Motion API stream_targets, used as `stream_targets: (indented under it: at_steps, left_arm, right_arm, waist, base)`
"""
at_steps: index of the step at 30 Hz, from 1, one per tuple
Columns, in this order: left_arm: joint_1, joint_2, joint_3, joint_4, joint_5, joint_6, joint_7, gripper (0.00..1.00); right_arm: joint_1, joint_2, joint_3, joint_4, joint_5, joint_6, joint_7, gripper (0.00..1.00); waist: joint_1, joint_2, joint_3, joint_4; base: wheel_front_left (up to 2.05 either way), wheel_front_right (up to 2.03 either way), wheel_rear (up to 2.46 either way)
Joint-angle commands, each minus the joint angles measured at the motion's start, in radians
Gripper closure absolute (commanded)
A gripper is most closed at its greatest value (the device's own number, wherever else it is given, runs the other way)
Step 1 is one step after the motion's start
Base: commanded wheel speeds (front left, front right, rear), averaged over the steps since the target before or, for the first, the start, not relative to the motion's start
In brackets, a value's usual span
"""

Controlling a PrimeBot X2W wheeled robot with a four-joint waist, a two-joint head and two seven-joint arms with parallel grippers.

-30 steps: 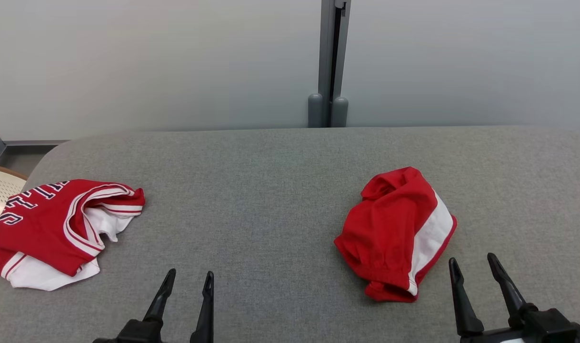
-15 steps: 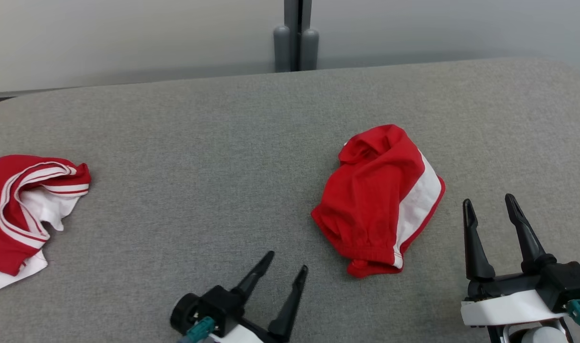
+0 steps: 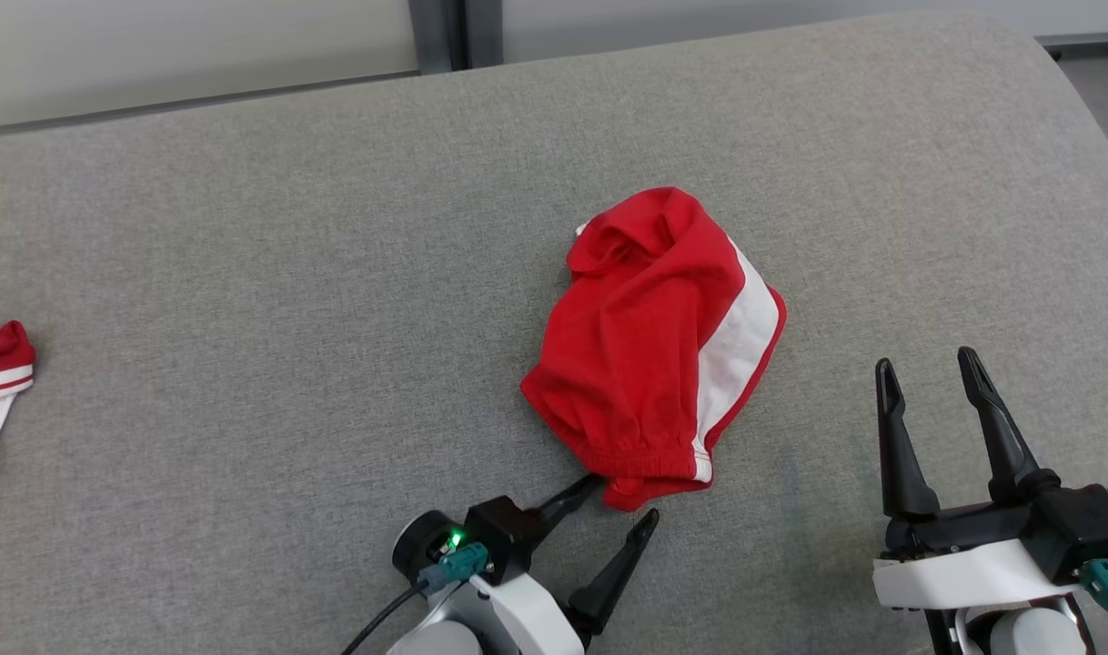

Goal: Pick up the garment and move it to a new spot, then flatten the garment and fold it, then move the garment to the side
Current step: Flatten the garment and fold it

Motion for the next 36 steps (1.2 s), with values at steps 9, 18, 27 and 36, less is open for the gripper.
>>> stream_targets:
  at_steps: [9, 18, 27, 36]
  left_arm:
    - [-0.040, 0.026, 0.103, -0.035, 0.064, 0.010, -0.002, 1.00]
    - [-0.091, 0.129, 0.263, -0.037, 0.152, 0.019, -0.002, 1.00]
    - [-0.073, 0.123, 0.257, 0.129, 0.075, 0.000, -0.002, 0.00]
    - [0.149, 0.099, 0.325, -0.034, -0.003, -0.002, -0.002, 0.00]
  right_arm:
    - [-0.006, -0.002, 0.002, 0.006, 0.006, 0.000, 0.000, 0.00]
    - [0.012, -0.002, 0.013, 0.014, 0.009, 0.000, 0.000, 0.00]
    - [0.029, -0.003, 0.009, 0.013, 0.026, 0.000, 0.000, 0.00]
    - [0.066, -0.002, -0.027, 0.006, 0.023, 0.000, 0.000, 0.00]
  waist:
    - [0.0000, 0.0000, 0.000, 0.022]
    - [0.0000, 0.0000, -0.044, 0.082]
    - [0.0000, 0.0000, -0.087, 0.110]
    - [0.0000, 0.0000, -0.107, 0.149]
  base:
    - [0.00, 0.00, 0.00]
    - [0.00, 0.00, 0.00]
    - [0.00, 0.00, 0.00]
    - [0.00, 0.00, 0.00]
